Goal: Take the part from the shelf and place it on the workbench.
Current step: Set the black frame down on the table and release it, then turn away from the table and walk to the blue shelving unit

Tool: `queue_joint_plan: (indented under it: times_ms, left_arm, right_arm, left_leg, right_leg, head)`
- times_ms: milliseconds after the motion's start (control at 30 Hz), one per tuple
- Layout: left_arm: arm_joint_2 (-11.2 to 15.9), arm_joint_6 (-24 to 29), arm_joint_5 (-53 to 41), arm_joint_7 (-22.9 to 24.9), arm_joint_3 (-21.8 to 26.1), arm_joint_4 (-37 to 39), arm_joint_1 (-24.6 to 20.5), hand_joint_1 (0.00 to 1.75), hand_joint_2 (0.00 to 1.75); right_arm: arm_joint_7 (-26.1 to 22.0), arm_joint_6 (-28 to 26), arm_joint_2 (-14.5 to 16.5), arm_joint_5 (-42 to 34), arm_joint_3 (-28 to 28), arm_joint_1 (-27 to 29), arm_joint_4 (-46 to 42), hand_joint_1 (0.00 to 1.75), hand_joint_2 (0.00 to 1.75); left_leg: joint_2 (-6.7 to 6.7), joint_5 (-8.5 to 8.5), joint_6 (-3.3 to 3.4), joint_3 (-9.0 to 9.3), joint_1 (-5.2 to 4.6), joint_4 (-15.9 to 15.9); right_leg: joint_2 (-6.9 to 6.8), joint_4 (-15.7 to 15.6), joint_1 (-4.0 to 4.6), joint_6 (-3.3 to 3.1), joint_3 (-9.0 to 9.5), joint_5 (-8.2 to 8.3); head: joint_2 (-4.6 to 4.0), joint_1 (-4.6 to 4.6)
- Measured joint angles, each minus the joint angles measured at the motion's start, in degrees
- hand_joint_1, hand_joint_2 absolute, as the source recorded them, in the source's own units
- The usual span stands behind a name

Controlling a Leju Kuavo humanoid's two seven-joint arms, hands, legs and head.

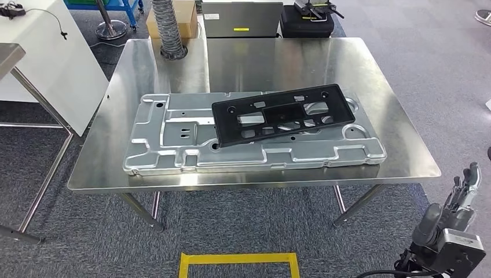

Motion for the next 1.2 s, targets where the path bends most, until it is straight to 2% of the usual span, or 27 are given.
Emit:
queue_joint_plan:
  times_ms: [33,67,100,167,200,233,300,333,400,467,500,533,567,600,633,700,733,800,833,867,900,967,1000,1033,1067,1133,1200]
  left_arm:
    - [-0.03,-0.08,-0.4,0.05,0.0,0.0,0.03,0.0,0.0]
    - [-0.08,-0.13,-0.8,0.1,0.0,0.0,0.06,0.0,0.0]
    - [-0.15,-0.15,-1.16,0.15,-0.01,0.0,0.08,0.0,0.0]
    - [-0.33,-0.12,-1.86,0.2,-0.06,0.0,0.12,0.0,0.0]
    - [-0.43,-0.08,-2.2,0.2,-0.09,0.0,0.14,0.0,0.0]
    - [-0.53,-0.03,-2.51,0.21,-0.13,0.0,0.16,0.0,0.0]
    - [-0.67,0.07,-3.06,0.21,-0.15,0.0,0.3,0.0,0.0]
    - [-0.69,0.12,-3.31,0.23,-0.15,0.0,0.38,0.0,0.0]
    - [-0.74,0.17,-3.65,0.26,-0.15,0.01,0.47,0.0,0.0]
    - [-0.83,0.16,-3.73,0.28,-0.14,0.01,0.43,0.0,0.0]
    - [-0.86,0.15,-3.73,0.28,-0.11,0.0,0.41,0.0,0.0]
    - [-0.87,0.15,-3.73,0.28,-0.09,0.0,0.39,0.0,0.0]
    - [-0.87,0.15,-3.72,0.28,-0.05,0.0,0.37,0.0,0.0]
    - [-0.87,0.15,-3.72,0.31,0.01,0.0,0.31,0.0,0.0]
    - [-0.84,0.16,-3.71,0.33,0.1,0.0,0.2,0.0,0.0]
    - [-0.8,0.18,-3.73,0.39,0.38,0.0,-0.07,0.0,0.0]
    - [-0.79,0.19,-3.75,0.42,0.53,0.0,-0.17,0.0,0.0]
    - [-0.9,0.19,-3.79,0.45,0.82,0.02,-0.18,0.0,0.0]
    - [-0.97,0.19,-3.81,0.45,0.93,0.03,-0.19,0.0,0.0]
    - [-1.04,0.21,-3.84,0.41,1.01,0.05,-0.21,0.0,0.0]
    - [-1.09,0.22,-3.9,0.36,1.05,0.07,-0.24,0.0,0.0]
    - [-1.09,0.24,-4.09,0.23,1.13,0.07,-0.27,0.0,0.0]
    - [-1.09,0.24,-4.21,0.18,1.17,0.08,-0.25,0.0,0.0]
    - [-1.1,0.24,-4.33,0.15,1.22,0.08,-0.26,0.0,0.0]
    - [-1.11,0.24,-4.44,0.1,1.25,0.09,-0.27,0.0,0.0]
    - [-1.12,0.24,-4.69,0.03,1.27,0.08,-0.31,0.0,0.0]
    - [-1.13,0.24,-4.91,-0.07,1.27,0.07,-0.38,0.0,0.0]
  right_arm:
    - [-0.05,1.68,0.33,-1.09,-1.48,0.57,0.76,0.0,0.0]
    - [-0.21,3.49,0.77,-2.15,-3.07,1.12,1.46,0.0,0.0]
    - [-0.46,5.45,1.34,-2.98,-4.93,1.59,2.14,0.0,0.0]
    - [-0.93,9.12,2.8,-3.61,-9.26,2.21,3.47,0.0,0.0]
    - [-1.21,10.96,3.73,-3.38,-11.76,2.45,4.21,0.0,0.0]
    - [-1.41,12.67,4.67,-2.86,-14.21,2.61,4.93,0.0,0.0]
    - [-2.07,16.58,7.09,-0.01,-19.86,2.64,6.81,0.0,0.0]
    - [-2.4,18.38,8.34,2.22,-22.66,2.41,7.84,0.0,0.0]
    - [-3.32,20.68,10.9,7.7,-28.03,1.69,10.27,0.0,0.0]
    - [-4.03,20.69,12.92,12.54,-32.4,0.73,13.46,0.0,0.0]
    - [-4.33,20.17,13.73,14.47,-34.3,0.11,15.51,0.0,0.0]
    - [-4.6,19.41,14.32,16.11,-35.91,-0.55,17.68,0.0,0.0]
    - [-5.09,18.11,14.75,17.9,-37.47,-1.23,20.29,0.0,0.0]
    - [-5.83,16.41,15.02,19.75,-38.99,-2.0,23.33,0.0,0.0]
    - [-6.66,14.43,15.16,21.55,-40.41,-2.79,26.63,0.0,0.0]
    - [-8.03,9.81,14.92,24.96,-42.89,-4.49,34.39,0.0,0.0]
    - [-8.37,7.62,14.54,26.4,-43.8,-5.29,38.21,0.0,0.0]
    - [-8.65,2.51,13.1,29.41,-45.36,-6.91,47.38,0.0,0.0]
    - [-8.63,0.05,12.16,30.68,-46.0,-7.59,52.1,0.0,0.0]
    - [-8.4,-2.33,11.22,31.85,-46.53,-8.16,56.88,0.0,0.0]
    - [-7.96,-4.09,10.28,32.74,-46.94,-8.64,61.09,0.0,0.0]
    - [-6.26,-6.64,8.92,34.67,-47.38,-9.45,68.26,0.0,0.87]
    - [-5.14,-7.51,8.35,35.76,-47.49,-9.84,71.41,0.0,1.31]
    - [-3.84,-8.16,7.99,36.9,-47.51,-10.15,74.15,0.0,1.75]
    - [-2.21,-8.66,7.65,38.15,-47.46,-10.42,76.72,0.0,1.75]
    - [1.43,-9.04,7.26,40.46,-47.02,-10.94,80.65,0.0,1.75]
    - [5.31,-9.04,7.07,42.93,-46.12,-11.47,83.58,0.0,1.75]
  left_leg:
    - [0.02,0.61,-0.1,-0.97,0.01,0.19]
    - [0.02,1.15,-0.23,-1.92,0.03,0.41]
    - [0.01,1.64,-0.4,-2.72,0.03,0.67]
    - [-0.05,2.52,-0.91,-3.73,-0.13,1.08]
    - [-0.07,2.98,-1.23,-3.91,-0.18,1.13]
    - [-0.09,3.49,-1.6,-4.0,-0.17,1.05]
    - [-0.15,4.0,-2.34,-4.15,-0.01,0.97]
    - [-0.19,2.93,-2.67,-4.49,0.09,1.62]
    - [-0.23,-2.45,-3.06,-5.83,0.24,6.05]
    - [-0.22,-7.94,-3.28,-7.26,0.24,13.55]
    - [-0.22,-8.66,-3.3,-7.35,0.23,16.54]
    - [-0.22,-7.88,-3.23,-6.67,0.21,17.97]
    - [-0.23,-6.11,-3.06,-5.08,0.18,17.44]
    - [-0.24,-4.43,-2.76,-2.36,0.1,14.79]
    - [-0.26,-3.95,-2.4,1.15,-0.04,10.55]
    - [-0.25,-5.41,-1.77,7.11,-0.31,1.8]
    - [-0.23,-6.27,-1.49,8.38,-0.44,-0.57]
    - [-0.04,-5.66,-0.81,7.96,-0.46,-1.54]
    - [0.11,-4.97,-0.36,7.41,-0.38,-1.65]
    - [0.24,-4.16,0.07,6.71,-0.3,-1.78]
    - [0.35,-3.39,0.38,5.89,-0.24,-1.82]
    - [0.39,-1.95,0.58,4.0,-0.3,-1.66]
    - [0.42,-1.27,0.49,3.01,-0.31,-1.47]
    - [0.45,-0.66,0.35,1.97,-0.29,-1.18]
    - [0.47,-0.11,0.17,0.91,-0.25,-0.79]
    - [0.46,0.8,-0.3,-1.08,-0.19,0.11]
    - [0.48,1.66,-0.96,-2.38,-0.26,0.78]
  right_leg:
    - [0.0,0.61,-0.06,0.09,0.93,0.98]
    - [-0.01,-0.93,-0.13,0.09,2.89,2.6]
    - [-0.01,-4.45,-0.2,0.03,5.88,3.93]
    - [0.01,-13.36,-0.07,-0.43,12.21,3.82]
    - [0.04,-16.43,0.08,-0.79,14.13,3.23]
    - [0.06,-17.91,0.3,-1.21,14.85,2.8]
    - [-0.06,-18.23,0.38,-2.22,14.25,3.67]
    - [-0.17,-18.3,0.34,-2.81,13.72,4.3]
    - [-0.35,-18.46,0.29,-3.64,12.2,5.8]
    - [-0.34,-18.29,0.54,-3.92,10.12,7.33]
    - [-0.34,-18.13,0.68,-3.95,8.98,8.11]
    - [-0.35,-17.91,0.81,-3.93,7.84,8.84]
    - [-0.34,-17.63,0.91,-3.87,6.75,9.48]
    - [-0.34,-17.31,1.0,-3.77,5.73,10.1]
    - [-0.33,-16.96,1.12,-3.61,4.89,10.62]
    - [-0.34,-16.46,1.29,-3.14,3.83,11.7]
    - [-0.36,-16.43,1.28,-2.83,3.62,12.26]
    - [-0.3,-16.7,1.13,-2.12,3.39,13.23]
    - [-0.2,-16.38,1.01,-1.73,3.06,12.55]
    - [-0.11,-15.14,0.88,-1.32,2.53,10.64]
    - [-0.04,-12.69,0.65,-0.92,1.77,7.61]
    - [-0.02,-5.17,0.3,-0.16,0.16,1.71]
    - [-0.02,-1.79,0.15,0.12,-0.18,0.63]
    - [-0.02,0.17,-0.02,0.32,0.18,1.04]
    - [-0.03,0.01,-0.2,0.45,1.54,2.54]
    - [-0.03,-6.38,-0.49,0.48,7.29,4.96]
    - [0.01,-15.16,-0.35,0.0,13.25,4.05]
  head:
    - [0.0,0.01]
    - [0.0,0.01]
    - [0.0,0.02]
    - [0.0,-0.05]
    - [0.0,-0.03]
    - [0.01,-0.02]
    - [0.01,0.09]
    - [0.01,0.06]
    - [0.0,-0.14]
    - [0.0,-0.33]
    - [0.0,-0.37]
    - [0.0,-0.38]
    - [0.0,-0.39]
    - [0.0,-0.39]
    - [0.01,-0.38]
    - [0.01,-0.34]
    - [0.01,-0.37]
    - [0.0,-0.42]
    - [0.0,-0.5]
    - [0.0,-0.43]
    - [0.0,-0.42]
    - [0.0,-0.25]
    - [0.0,-0.26]
    - [0.0,-0.25]
    - [0.0,-0.26]
    - [0.0,-0.25]
    - [0.0,-0.34]
